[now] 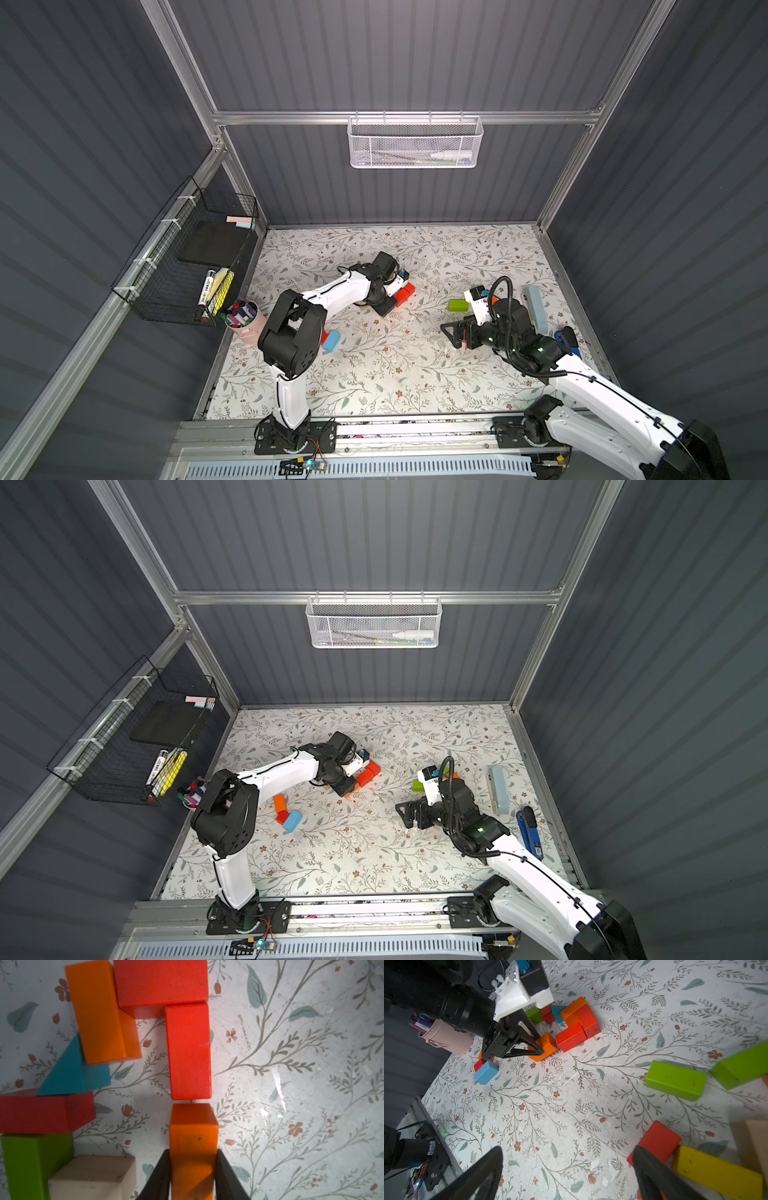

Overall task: Assemble a heart with building blocks
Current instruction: Assemble the building block at the center of the board.

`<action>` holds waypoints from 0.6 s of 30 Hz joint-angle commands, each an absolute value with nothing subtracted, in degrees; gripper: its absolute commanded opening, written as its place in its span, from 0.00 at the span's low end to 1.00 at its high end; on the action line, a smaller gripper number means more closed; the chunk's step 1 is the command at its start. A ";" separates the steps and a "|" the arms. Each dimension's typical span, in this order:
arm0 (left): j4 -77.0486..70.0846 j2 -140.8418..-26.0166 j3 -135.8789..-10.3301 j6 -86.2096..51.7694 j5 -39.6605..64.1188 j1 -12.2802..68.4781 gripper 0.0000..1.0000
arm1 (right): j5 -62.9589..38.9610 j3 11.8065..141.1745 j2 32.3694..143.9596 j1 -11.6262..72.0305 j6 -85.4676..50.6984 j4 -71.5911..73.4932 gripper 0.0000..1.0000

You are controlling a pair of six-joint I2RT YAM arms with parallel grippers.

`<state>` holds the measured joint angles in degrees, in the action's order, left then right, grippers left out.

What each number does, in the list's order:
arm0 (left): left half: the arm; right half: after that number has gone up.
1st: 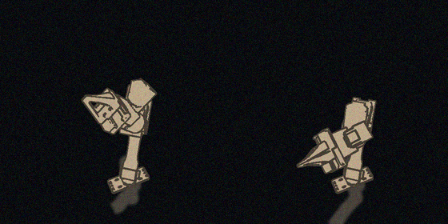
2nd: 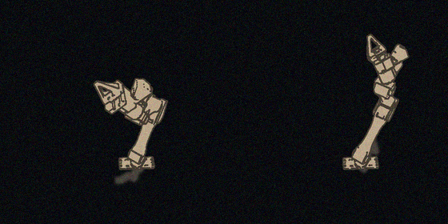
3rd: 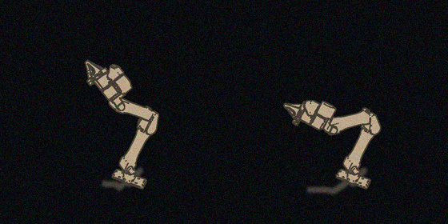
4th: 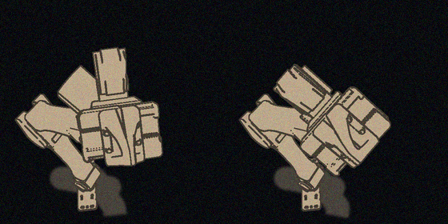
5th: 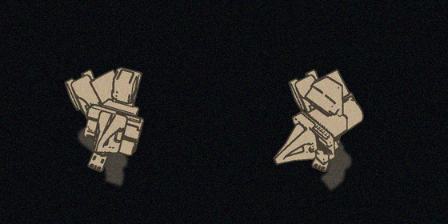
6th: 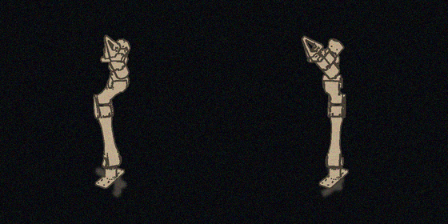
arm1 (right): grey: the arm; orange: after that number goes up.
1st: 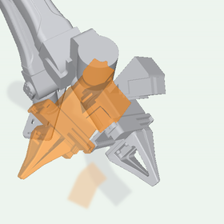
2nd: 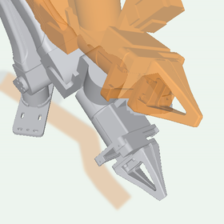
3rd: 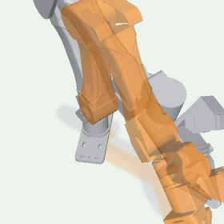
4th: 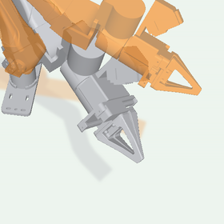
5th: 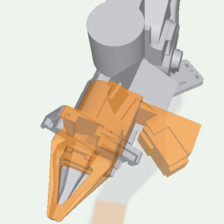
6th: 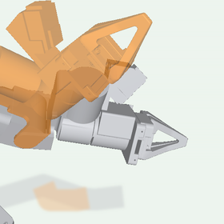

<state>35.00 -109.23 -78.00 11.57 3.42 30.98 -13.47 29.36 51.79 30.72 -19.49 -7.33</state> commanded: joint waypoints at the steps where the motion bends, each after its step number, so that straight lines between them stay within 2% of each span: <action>1: 36.36 -110.61 -80.05 11.98 3.30 31.33 0.26 | -12.73 30.19 50.98 30.57 -19.68 -7.91 0.99; 18: 37.00 -113.86 -83.54 11.19 3.90 31.46 0.27 | -12.22 30.29 51.11 30.55 -19.29 -8.28 0.99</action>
